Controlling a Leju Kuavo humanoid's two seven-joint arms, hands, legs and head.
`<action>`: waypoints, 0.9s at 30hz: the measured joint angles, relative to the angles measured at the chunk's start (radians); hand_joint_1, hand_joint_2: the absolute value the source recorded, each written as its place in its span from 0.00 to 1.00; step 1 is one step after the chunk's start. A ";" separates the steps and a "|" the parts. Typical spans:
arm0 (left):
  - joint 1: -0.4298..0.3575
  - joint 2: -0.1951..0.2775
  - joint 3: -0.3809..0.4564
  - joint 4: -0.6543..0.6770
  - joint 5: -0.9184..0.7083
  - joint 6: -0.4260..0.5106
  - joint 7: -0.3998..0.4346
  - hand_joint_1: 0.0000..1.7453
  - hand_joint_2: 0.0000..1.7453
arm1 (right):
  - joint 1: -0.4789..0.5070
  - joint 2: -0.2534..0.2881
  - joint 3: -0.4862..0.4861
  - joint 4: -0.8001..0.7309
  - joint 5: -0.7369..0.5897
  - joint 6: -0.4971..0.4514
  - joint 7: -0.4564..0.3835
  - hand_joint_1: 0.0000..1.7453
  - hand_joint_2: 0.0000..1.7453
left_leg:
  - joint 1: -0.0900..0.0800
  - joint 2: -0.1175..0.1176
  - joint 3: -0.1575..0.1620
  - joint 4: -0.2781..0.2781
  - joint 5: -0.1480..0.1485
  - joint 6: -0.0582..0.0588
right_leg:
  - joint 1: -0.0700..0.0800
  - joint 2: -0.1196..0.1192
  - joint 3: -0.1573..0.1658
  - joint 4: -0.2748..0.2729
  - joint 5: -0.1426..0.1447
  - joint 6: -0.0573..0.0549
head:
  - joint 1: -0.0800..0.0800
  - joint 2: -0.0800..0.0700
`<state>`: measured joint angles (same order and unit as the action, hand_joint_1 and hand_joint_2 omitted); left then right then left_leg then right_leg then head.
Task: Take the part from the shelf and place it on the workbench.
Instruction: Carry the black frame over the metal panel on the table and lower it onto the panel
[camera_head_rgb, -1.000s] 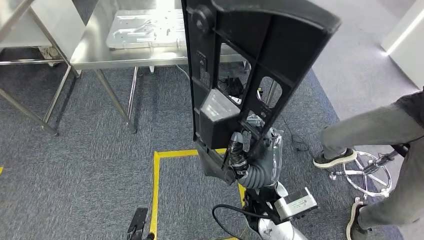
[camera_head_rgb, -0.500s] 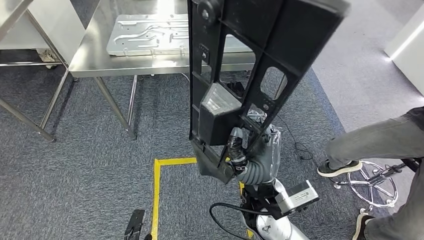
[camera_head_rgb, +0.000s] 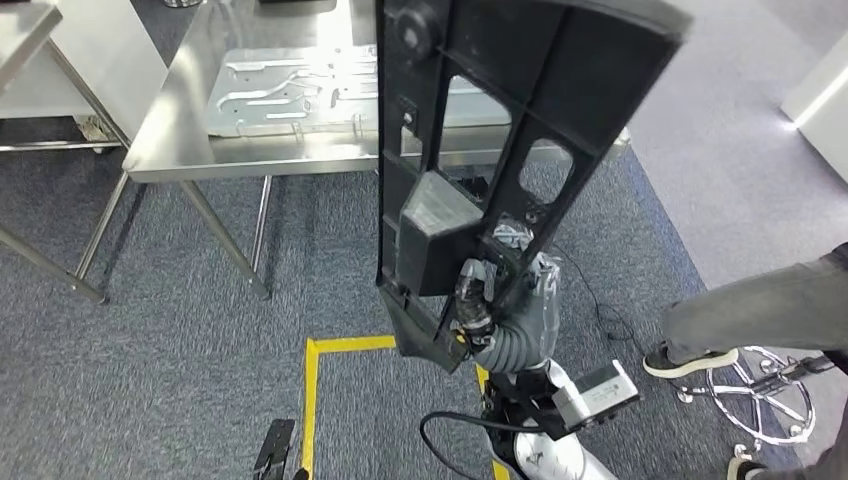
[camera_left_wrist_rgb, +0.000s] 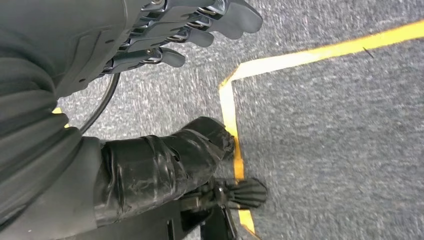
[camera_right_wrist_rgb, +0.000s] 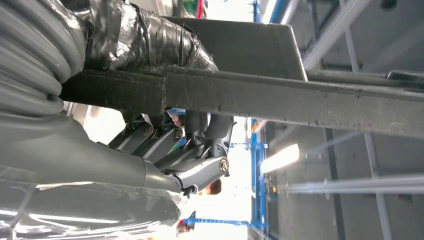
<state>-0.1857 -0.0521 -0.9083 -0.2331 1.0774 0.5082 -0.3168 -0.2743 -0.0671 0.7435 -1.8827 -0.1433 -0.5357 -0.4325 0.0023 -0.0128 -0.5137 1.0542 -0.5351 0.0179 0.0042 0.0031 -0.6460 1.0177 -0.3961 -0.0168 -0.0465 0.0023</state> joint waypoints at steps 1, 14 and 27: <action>-0.001 -0.001 0.000 0.000 0.000 0.001 0.000 0.00 1.00 | 0.000 0.000 0.000 0.000 -0.002 0.001 -0.001 1.00 1.00 | 0.001 0.002 -0.018 0.037 -0.010 -0.003 | -0.001 0.000 0.011 -0.003 -0.005 -0.006 | 0.000 0.000; 0.008 -0.003 0.001 0.000 0.003 0.001 0.002 0.00 1.00 | 0.006 -0.001 0.000 0.014 -0.030 0.020 -0.011 1.00 1.00 | -0.010 0.006 -0.124 -0.047 0.117 0.022 | 0.004 0.008 0.110 -0.005 -0.095 0.013 | 0.000 0.000; 0.007 -0.007 0.001 0.000 0.002 0.001 0.002 0.00 1.00 | 0.017 -0.014 -0.002 0.030 -0.046 0.032 -0.016 1.00 1.00 | -0.002 -0.001 0.018 -0.051 0.005 0.008 | -0.018 0.003 -0.023 0.011 0.010 0.038 | 0.002 0.000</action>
<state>-0.1784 -0.0593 -0.9072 -0.2331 1.0795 0.5091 -0.3150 -0.2576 -0.0811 0.7414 -1.8531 -0.1888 -0.5035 -0.4481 0.0007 -0.0134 -0.4958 1.0028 -0.5303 0.0264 -0.0141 0.0063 -0.6686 1.0291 -0.3857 0.0217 -0.0448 0.0023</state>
